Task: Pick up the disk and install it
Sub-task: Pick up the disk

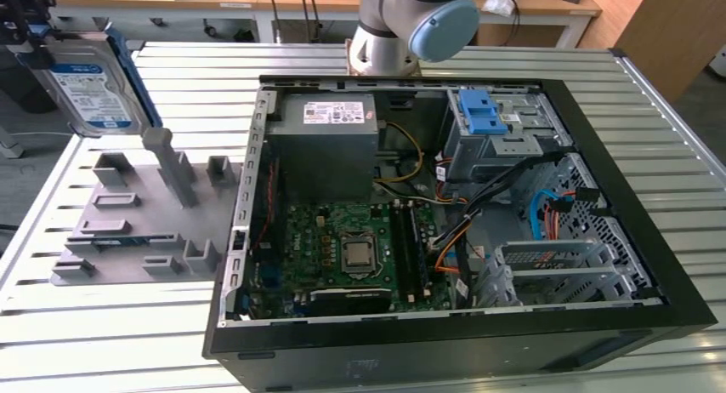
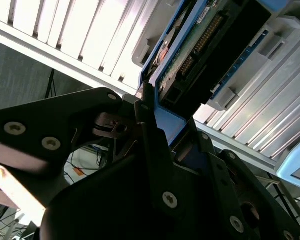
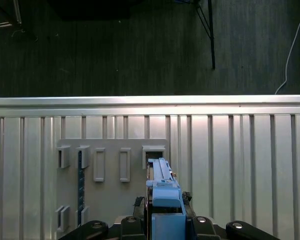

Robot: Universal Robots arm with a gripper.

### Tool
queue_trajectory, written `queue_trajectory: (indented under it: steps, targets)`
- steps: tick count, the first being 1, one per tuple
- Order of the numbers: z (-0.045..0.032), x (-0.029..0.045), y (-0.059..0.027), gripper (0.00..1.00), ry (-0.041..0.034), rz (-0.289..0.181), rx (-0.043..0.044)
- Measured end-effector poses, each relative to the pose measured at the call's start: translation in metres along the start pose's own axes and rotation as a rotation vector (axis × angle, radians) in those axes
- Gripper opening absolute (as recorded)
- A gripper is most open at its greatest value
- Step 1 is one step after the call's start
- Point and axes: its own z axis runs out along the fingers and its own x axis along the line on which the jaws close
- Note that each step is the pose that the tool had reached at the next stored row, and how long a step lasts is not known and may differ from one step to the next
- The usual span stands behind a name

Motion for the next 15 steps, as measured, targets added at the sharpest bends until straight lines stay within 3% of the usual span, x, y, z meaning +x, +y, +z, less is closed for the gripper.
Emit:
queue_trajectory:
  steps: [15]
  targets:
    - [-0.0071,-0.0006,0.0002,0.36,0.0,0.0,0.0]
